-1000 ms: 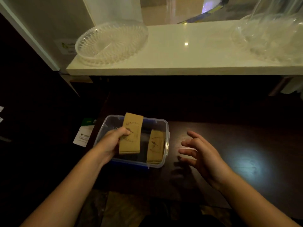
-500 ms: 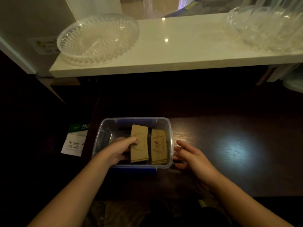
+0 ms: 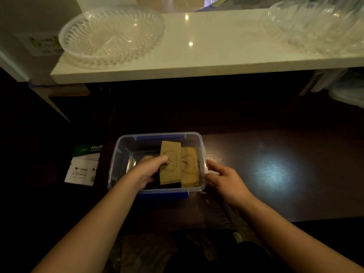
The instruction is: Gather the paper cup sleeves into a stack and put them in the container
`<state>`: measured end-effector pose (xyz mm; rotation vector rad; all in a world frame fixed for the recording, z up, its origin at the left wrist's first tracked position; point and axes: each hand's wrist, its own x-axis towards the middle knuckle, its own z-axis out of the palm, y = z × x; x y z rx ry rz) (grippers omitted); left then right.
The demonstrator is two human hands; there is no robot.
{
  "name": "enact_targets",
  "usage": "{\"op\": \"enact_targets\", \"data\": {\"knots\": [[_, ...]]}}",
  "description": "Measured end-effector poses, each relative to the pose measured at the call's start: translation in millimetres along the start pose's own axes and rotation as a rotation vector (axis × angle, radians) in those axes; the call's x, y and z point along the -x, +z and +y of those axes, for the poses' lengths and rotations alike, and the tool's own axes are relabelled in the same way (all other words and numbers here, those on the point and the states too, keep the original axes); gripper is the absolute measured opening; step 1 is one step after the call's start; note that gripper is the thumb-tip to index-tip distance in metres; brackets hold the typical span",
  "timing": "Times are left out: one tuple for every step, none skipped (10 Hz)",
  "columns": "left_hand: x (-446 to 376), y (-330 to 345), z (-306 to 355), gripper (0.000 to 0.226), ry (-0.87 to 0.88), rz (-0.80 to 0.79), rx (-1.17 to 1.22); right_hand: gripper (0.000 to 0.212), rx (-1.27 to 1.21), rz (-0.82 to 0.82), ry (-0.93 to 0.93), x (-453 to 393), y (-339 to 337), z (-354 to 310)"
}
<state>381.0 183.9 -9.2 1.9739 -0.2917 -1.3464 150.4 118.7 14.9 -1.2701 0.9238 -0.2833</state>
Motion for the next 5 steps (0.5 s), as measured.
{"op": "enact_targets", "data": {"knots": [[1.8, -0.6, 2.8, 0.024, -0.002, 0.007, 0.008, 0.045, 0.009, -0.004, 0.018, -3.8, -0.7, -1.4], [8.2, 1.5, 5.7, 0.023, -0.001, 0.039, 0.022, 0.047, -0.026, -0.049, 0.023, -6.2, -3.6, -4.2], [17.5, 4.9, 9.3, 0.023, -0.011, 0.078, 0.021, 0.044, 0.030, -0.015, 0.047, -1.7, -8.9, -8.0], [27.9, 12.3, 10.5, 0.028, 0.011, 0.110, 0.029, 0.058, 0.129, 0.048, 0.017, 8.3, -24.3, -10.2], [36.2, 23.4, 11.2, 0.053, 0.241, 0.406, -0.145, 0.056, 0.271, 0.112, -0.048, 27.0, -47.6, -19.9]]}}
